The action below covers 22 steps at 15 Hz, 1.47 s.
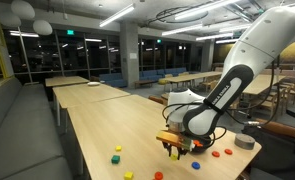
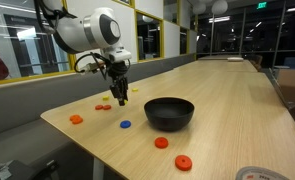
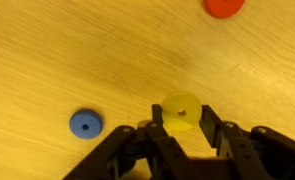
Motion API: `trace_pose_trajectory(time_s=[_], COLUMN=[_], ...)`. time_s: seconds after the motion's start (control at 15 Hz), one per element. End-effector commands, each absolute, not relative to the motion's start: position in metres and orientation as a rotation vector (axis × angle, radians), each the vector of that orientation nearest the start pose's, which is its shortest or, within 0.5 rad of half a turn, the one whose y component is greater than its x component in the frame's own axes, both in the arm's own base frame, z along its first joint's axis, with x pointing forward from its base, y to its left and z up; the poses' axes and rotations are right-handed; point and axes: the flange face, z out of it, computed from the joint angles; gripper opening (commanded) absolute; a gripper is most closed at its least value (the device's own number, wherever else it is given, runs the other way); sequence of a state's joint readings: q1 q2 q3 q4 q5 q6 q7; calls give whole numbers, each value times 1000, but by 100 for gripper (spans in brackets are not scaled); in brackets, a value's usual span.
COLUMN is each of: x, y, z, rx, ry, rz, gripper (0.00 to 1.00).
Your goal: Pick up some of the objects on the table and put them in the bowl
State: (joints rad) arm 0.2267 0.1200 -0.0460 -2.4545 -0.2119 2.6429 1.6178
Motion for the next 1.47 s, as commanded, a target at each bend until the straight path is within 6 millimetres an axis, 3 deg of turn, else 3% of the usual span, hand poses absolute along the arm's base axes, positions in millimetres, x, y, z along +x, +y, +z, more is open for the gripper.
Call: trace_pose_trajectory(time_s=[0.0,0.67,0.93,1.27,1.33,1.4], x=[463,440,443,445,446,447], y=[59,-49,-85,-98,-99,-98], z=[284,328,321,306,304,302], rx=[-2543,-2480,-2439,-2412,-2405,-2405], ry=[1885,2054,2133,2178,2176,2170], rz=[-292,-470,-454,-418,-421,-425], gripper=[19,19,19,20,68,69])
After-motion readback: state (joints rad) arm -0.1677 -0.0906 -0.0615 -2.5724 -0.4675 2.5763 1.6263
